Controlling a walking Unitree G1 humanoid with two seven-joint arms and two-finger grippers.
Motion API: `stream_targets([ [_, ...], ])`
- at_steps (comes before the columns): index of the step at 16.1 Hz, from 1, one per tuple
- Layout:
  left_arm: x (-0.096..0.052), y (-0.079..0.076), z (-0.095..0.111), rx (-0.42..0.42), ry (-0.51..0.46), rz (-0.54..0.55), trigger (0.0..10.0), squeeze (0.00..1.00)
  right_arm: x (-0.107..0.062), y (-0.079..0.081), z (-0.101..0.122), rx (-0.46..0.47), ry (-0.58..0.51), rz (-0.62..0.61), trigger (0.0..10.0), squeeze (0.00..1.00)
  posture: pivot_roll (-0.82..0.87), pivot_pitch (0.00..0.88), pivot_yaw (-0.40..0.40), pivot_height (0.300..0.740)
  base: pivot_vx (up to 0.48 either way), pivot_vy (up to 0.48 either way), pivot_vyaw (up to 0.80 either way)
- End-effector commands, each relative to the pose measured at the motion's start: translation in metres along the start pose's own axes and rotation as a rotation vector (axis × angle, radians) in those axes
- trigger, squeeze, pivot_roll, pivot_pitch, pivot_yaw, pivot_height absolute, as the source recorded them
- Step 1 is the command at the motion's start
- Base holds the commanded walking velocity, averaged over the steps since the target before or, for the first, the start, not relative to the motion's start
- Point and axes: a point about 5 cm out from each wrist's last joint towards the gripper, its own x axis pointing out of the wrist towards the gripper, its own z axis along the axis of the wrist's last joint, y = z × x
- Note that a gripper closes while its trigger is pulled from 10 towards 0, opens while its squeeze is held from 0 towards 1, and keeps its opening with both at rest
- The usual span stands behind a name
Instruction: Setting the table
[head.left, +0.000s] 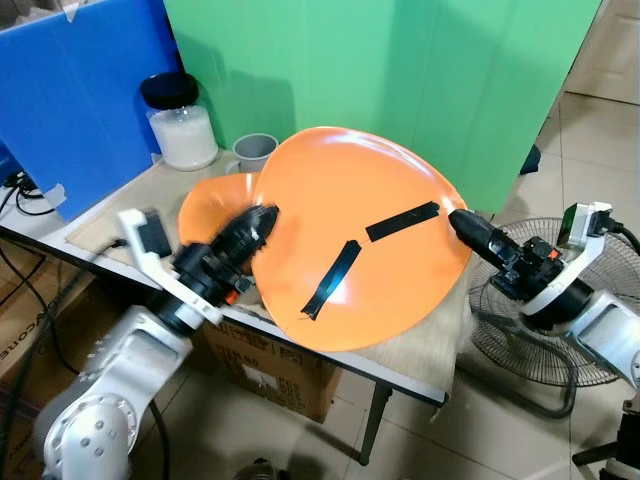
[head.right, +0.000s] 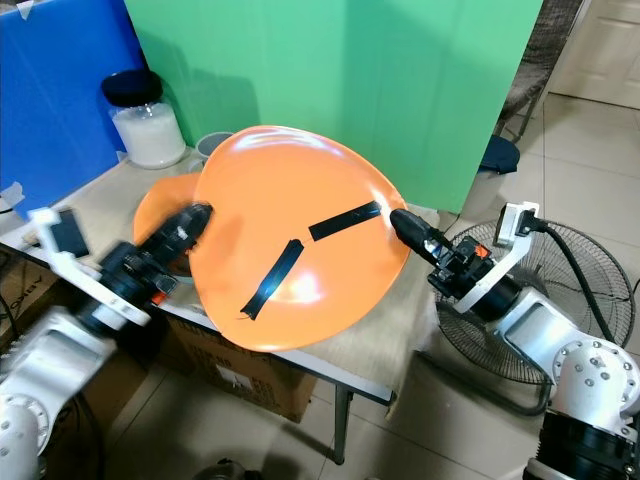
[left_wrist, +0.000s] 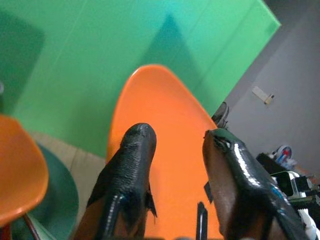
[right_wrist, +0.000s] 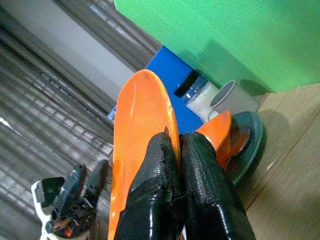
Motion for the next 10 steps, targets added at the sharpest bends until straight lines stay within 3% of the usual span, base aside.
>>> stream_targets([
  [1,-0.011,0.003,0.001,0.020,0.012,0.048,10.0,1.00,0.001,0.010,0.006,-0.021,-0.019,0.064,0.0,0.00,-0.02,0.000,0.056,0.740,0.000,0.000,0.00],
  [8,-0.019,0.012,-0.001,-0.002,-0.032,0.112,10.0,1.00,0.003,0.011,0.005,-0.015,-0.015,0.079,0.0,0.00,-0.02,0.000,0.054,0.740,0.000,0.000,0.00],
  [10,-0.013,0.010,-0.014,-0.057,0.055,0.030,10.0,1.00,0.005,0.012,0.002,-0.006,-0.012,0.098,0.0,0.00,-0.02,0.000,0.061,0.740,0.000,0.000,0.00],
])
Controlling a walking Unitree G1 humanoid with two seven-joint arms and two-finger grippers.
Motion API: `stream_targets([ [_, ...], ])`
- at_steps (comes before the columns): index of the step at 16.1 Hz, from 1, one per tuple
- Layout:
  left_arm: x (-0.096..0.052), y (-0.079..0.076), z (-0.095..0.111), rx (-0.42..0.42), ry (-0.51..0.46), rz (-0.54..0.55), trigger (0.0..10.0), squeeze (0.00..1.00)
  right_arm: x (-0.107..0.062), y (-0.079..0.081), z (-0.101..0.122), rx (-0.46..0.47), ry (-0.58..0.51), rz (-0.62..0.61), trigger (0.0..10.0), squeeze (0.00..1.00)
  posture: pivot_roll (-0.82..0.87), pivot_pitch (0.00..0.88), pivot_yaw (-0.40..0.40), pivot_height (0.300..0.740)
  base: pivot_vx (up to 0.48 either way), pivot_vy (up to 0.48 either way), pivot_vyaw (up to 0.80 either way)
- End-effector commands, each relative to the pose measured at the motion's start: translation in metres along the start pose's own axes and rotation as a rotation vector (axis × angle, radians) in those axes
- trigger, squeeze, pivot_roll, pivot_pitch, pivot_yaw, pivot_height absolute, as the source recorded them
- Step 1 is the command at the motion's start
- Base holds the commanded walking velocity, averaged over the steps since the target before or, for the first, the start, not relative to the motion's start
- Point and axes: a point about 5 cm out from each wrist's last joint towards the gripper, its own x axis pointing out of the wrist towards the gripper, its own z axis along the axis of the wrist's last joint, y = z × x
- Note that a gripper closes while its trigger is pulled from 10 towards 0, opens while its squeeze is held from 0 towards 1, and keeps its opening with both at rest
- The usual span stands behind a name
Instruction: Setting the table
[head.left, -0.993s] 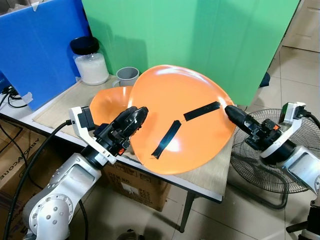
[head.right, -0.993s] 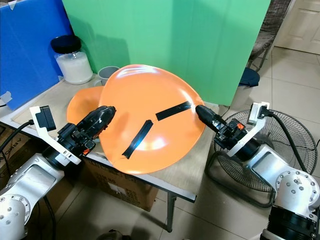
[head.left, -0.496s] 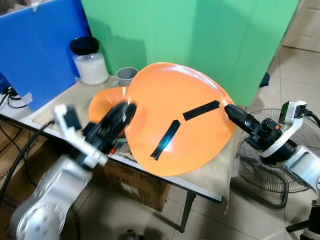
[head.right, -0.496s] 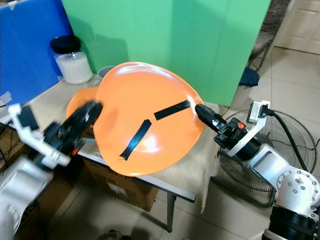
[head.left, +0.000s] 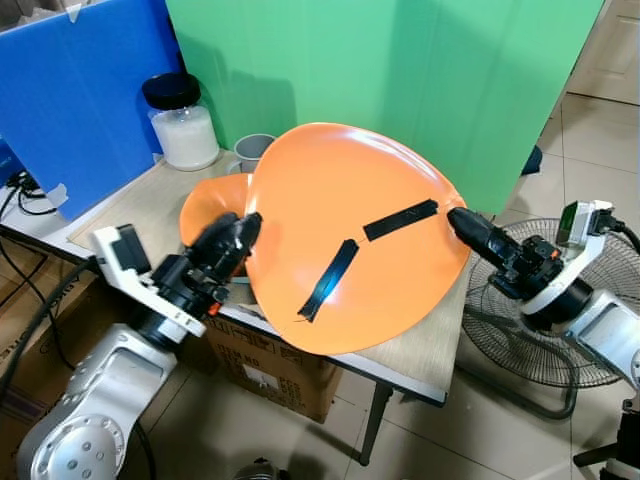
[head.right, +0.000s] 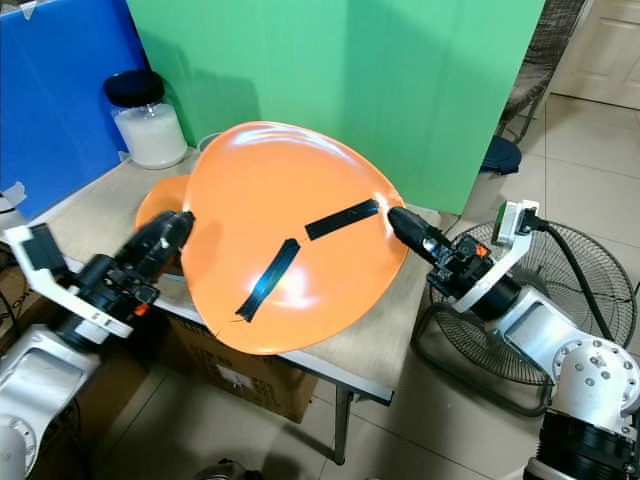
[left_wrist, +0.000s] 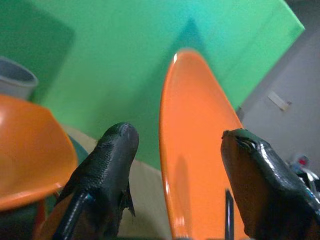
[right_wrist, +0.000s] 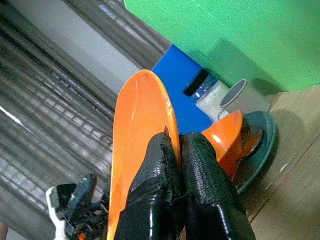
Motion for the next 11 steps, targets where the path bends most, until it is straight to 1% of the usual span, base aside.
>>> stream_targets([
  [1,0.003,-0.001,-0.006,-0.011,0.049,-0.030,10.0,1.00,0.003,0.009,0.003,-0.015,-0.015,0.068,0.0,0.00,-0.03,0.000,0.063,0.740,0.000,0.000,0.00],
  [2,0.004,0.000,-0.007,-0.021,0.064,-0.026,10.0,1.00,0.004,0.010,0.002,-0.014,-0.015,0.071,0.0,0.00,-0.03,0.000,0.069,0.740,0.000,0.000,0.00],
  [3,0.007,0.003,-0.009,-0.036,0.081,-0.025,10.0,0.82,0.004,0.011,0.000,-0.011,-0.013,0.080,0.0,0.00,-0.03,0.000,0.079,0.740,0.000,0.000,0.00],
  [4,0.007,0.003,-0.009,-0.036,0.081,-0.025,10.0,0.82,0.004,0.011,0.000,-0.011,-0.013,0.080,0.0,0.00,-0.03,0.000,0.079,0.740,0.000,0.000,0.00],
  [5,0.010,0.004,-0.008,-0.048,0.080,-0.037,10.0,0.54,0.005,0.012,-0.004,-0.007,-0.008,0.088,0.0,0.00,-0.03,0.000,0.085,0.740,0.000,0.000,0.00],
  [6,0.011,0.002,-0.007,-0.060,0.074,-0.054,10.0,0.07,0.005,0.012,-0.006,-0.004,-0.006,0.091,0.0,0.00,-0.04,0.000,0.094,0.740,0.000,0.000,0.00],
  [7,0.012,0.001,-0.006,-0.069,0.071,-0.066,8.8,0.00,0.005,0.012,-0.008,-0.002,-0.004,0.093,0.0,0.00,-0.04,0.000,0.094,0.740,0.000,0.000,0.00],
  [8,0.012,0.000,-0.004,-0.090,0.068,-0.083,3.0,0.00,0.006,0.012,-0.012,0.004,0.000,0.101,0.0,0.00,-0.04,0.000,0.106,0.740,0.000,0.000,0.00],
  [9,0.012,0.000,-0.004,-0.093,0.069,-0.086,3.0,0.00,0.006,0.012,-0.013,0.006,0.002,0.104,0.0,0.00,-0.04,0.000,0.107,0.740,0.000,0.000,0.00],
  [10,0.012,-0.001,-0.005,-0.104,0.077,-0.093,0.6,0.00,0.006,0.012,-0.015,0.007,0.008,0.110,0.0,0.00,-0.03,0.000,0.111,0.740,0.000,0.000,0.00],
  [11,0.012,-0.002,-0.005,-0.109,0.079,-0.098,0.0,0.00,0.006,0.012,-0.016,0.007,0.010,0.112,0.0,0.00,-0.03,0.000,0.112,0.740,0.000,0.000,0.00],
])
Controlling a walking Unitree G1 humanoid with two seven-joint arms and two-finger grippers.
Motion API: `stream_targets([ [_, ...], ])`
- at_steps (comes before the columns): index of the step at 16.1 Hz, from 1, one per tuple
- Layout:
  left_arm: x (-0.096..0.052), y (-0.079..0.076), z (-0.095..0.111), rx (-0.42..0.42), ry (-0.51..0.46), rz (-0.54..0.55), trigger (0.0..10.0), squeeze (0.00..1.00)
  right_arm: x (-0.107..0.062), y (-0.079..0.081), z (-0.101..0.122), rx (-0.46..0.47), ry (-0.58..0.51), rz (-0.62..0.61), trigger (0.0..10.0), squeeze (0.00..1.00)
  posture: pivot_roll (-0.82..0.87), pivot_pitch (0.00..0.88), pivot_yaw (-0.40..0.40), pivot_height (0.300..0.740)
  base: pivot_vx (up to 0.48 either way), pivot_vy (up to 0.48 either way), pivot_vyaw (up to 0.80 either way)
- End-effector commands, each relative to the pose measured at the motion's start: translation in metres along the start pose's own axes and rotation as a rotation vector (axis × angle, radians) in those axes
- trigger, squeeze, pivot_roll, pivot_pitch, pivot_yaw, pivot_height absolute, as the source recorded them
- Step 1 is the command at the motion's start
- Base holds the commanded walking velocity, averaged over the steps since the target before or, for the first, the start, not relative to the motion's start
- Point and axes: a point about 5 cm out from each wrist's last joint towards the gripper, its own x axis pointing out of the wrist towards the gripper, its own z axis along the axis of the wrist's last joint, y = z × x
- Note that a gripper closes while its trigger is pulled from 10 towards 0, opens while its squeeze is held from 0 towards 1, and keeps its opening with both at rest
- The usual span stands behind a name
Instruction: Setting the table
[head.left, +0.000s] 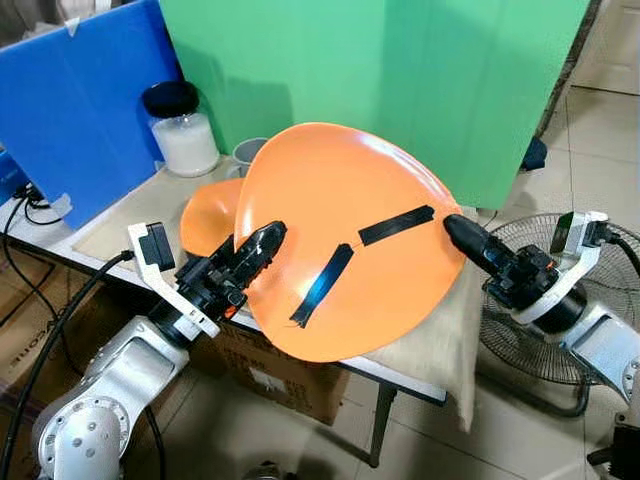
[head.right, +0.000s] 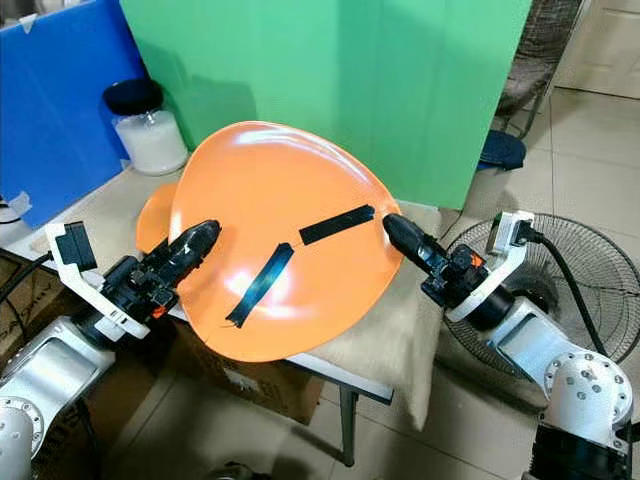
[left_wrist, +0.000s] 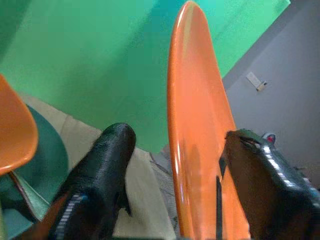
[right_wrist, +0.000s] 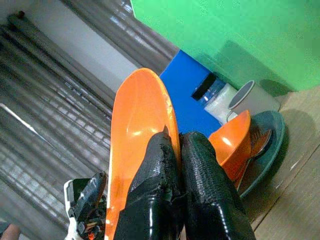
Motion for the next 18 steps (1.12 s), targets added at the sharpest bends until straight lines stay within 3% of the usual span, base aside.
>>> stream_targets([
  [1,0.0026,-0.0053,0.0006,-0.017,0.008,-0.041,0.0,0.00,0.0075,0.0113,-0.0047,-0.009,0.025,0.088,0.0,0.00,-0.03,0.000,0.110,0.740,0.000,0.000,0.00],
  [3,0.0025,-0.0073,0.0009,-0.032,0.002,-0.050,0.0,0.00,0.0079,0.0116,-0.0046,-0.014,0.027,0.090,0.0,0.00,-0.03,0.000,0.108,0.740,0.000,0.000,0.00],
  [4,0.0024,-0.0076,0.0010,-0.035,0.001,-0.050,0.0,0.00,0.0081,0.0114,-0.0043,-0.020,0.028,0.089,3.1,0.00,-0.03,0.000,0.108,0.740,0.000,0.000,0.00],
  [5,0.0028,-0.0072,0.0003,-0.036,0.010,-0.040,0.0,0.00,0.0087,0.0107,-0.0034,-0.043,0.033,0.077,10.0,0.00,-0.03,0.000,0.108,0.740,0.000,0.000,0.00],
  [12,0.0025,-0.0063,-0.0042,-0.053,0.047,-0.021,0.0,0.00,0.0091,0.0122,-0.0018,-0.072,0.040,0.080,10.0,0.00,-0.03,0.000,0.102,0.740,0.000,0.000,0.00],
  [14,0.0026,-0.0061,-0.0038,-0.051,0.046,-0.017,0.0,0.00,0.0091,0.0125,-0.0016,-0.071,0.042,0.085,10.0,0.38,-0.03,0.000,0.101,0.740,0.000,0.000,0.00],
  [15,0.0029,-0.0061,-0.0020,-0.052,0.035,-0.015,0.0,0.00,0.0088,0.0122,-0.0008,-0.071,0.042,0.086,10.0,1.00,-0.03,0.000,0.099,0.740,0.000,0.000,0.00],
  [18,0.0031,-0.0075,0.0048,-0.067,-0.019,-0.024,0.0,0.00,0.0073,0.0116,0.0020,-0.075,0.034,0.081,10.0,1.00,-0.03,0.000,0.097,0.740,0.000,0.000,0.00],
])
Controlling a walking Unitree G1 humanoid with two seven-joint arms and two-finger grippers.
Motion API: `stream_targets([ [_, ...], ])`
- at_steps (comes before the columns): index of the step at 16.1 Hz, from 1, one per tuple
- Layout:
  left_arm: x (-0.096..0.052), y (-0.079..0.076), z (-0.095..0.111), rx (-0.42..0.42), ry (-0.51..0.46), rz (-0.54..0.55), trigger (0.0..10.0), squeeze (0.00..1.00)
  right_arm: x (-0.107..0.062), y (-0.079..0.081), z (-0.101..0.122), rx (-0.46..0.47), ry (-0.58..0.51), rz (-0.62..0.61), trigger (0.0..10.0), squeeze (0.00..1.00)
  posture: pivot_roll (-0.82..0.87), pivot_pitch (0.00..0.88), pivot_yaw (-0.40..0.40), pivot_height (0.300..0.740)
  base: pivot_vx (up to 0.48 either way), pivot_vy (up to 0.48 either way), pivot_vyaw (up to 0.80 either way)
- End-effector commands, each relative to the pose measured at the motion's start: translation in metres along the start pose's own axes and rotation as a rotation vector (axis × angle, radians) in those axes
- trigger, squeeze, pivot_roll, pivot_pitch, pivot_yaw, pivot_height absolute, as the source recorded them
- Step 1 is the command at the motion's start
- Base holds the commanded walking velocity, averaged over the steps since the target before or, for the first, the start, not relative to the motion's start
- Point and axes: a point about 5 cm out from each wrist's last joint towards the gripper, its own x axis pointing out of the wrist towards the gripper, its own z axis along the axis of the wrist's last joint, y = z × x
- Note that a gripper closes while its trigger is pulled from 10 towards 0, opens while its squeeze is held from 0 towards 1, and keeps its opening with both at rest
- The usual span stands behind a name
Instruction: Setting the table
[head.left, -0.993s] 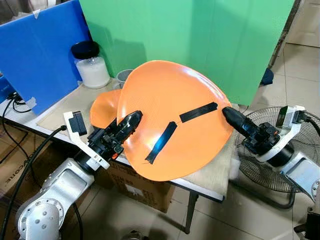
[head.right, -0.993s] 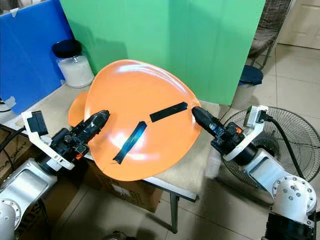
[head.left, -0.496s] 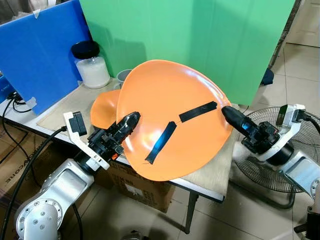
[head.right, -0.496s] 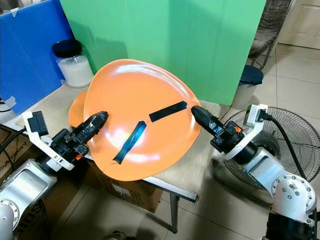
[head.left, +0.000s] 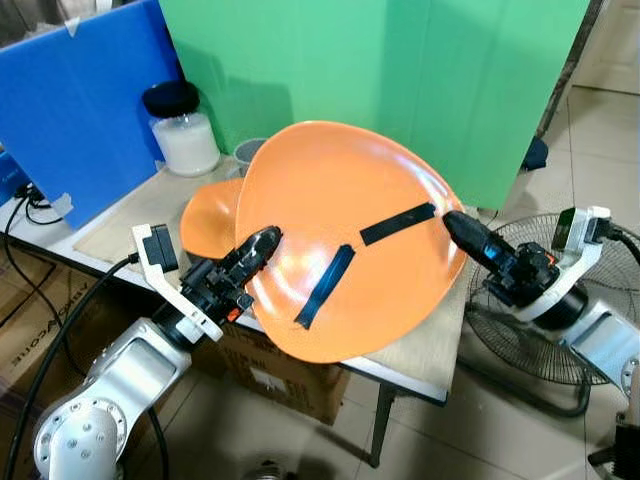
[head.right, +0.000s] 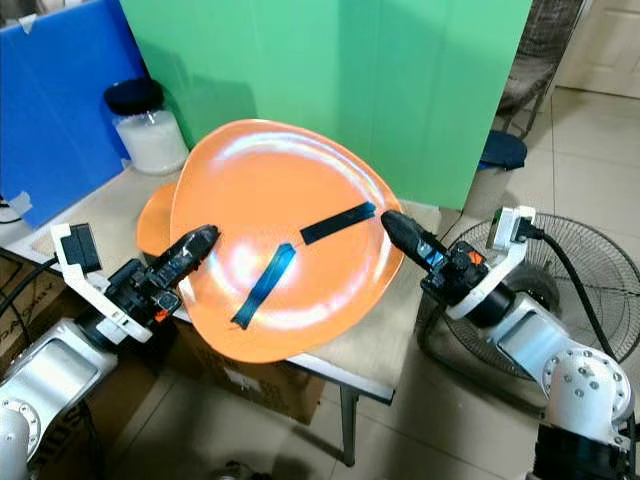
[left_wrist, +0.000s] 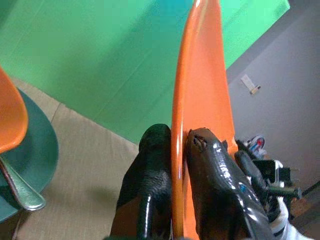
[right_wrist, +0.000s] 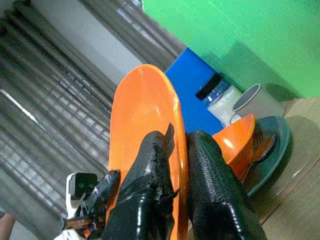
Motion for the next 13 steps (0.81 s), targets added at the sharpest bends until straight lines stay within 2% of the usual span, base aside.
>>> stream_targets([
  [1,0.003,-0.006,0.006,0.013,-0.024,-0.030,0.0,0.00,0.005,0.008,0.000,-0.019,0.016,0.052,10.0,1.00,-0.03,0.000,0.097,0.740,0.000,0.000,0.00],
  [4,0.003,-0.005,0.014,0.011,-0.090,-0.017,0.0,0.00,-0.002,0.003,0.011,-0.061,-0.023,-0.010,10.0,1.00,-0.03,0.000,0.094,0.740,0.000,0.000,0.00],
  [5,0.002,-0.004,0.018,0.012,-0.122,-0.011,0.0,0.00,-0.011,0.001,0.020,-0.076,-0.061,-0.043,10.0,0.00,-0.03,0.000,0.091,0.740,0.000,0.000,0.00],
  [8,0.000,-0.004,0.024,0.017,-0.159,-0.012,0.0,0.00,-0.029,0.000,0.039,-0.095,-0.143,-0.091,10.0,0.00,-0.04,0.000,0.094,0.740,0.000,0.000,0.00],
  [10,0.001,-0.005,0.025,0.040,-0.166,-0.011,0.0,0.00,-0.032,0.000,0.045,-0.133,-0.161,-0.128,10.0,0.00,-0.04,0.000,0.095,0.740,0.000,0.000,0.00],
  [12,0.004,-0.009,0.028,0.101,-0.181,-0.002,0.0,0.00,-0.026,-0.001,0.040,-0.242,-0.119,-0.237,10.0,0.00,-0.05,0.000,0.099,0.740,0.000,0.000,0.00],
  [13,0.007,-0.012,0.030,0.164,-0.194,0.026,0.0,0.00,-0.015,-0.001,0.031,-0.344,-0.057,-0.337,10.0,0.00,-0.06,0.000,0.101,0.740,0.000,0.000,0.00],
])
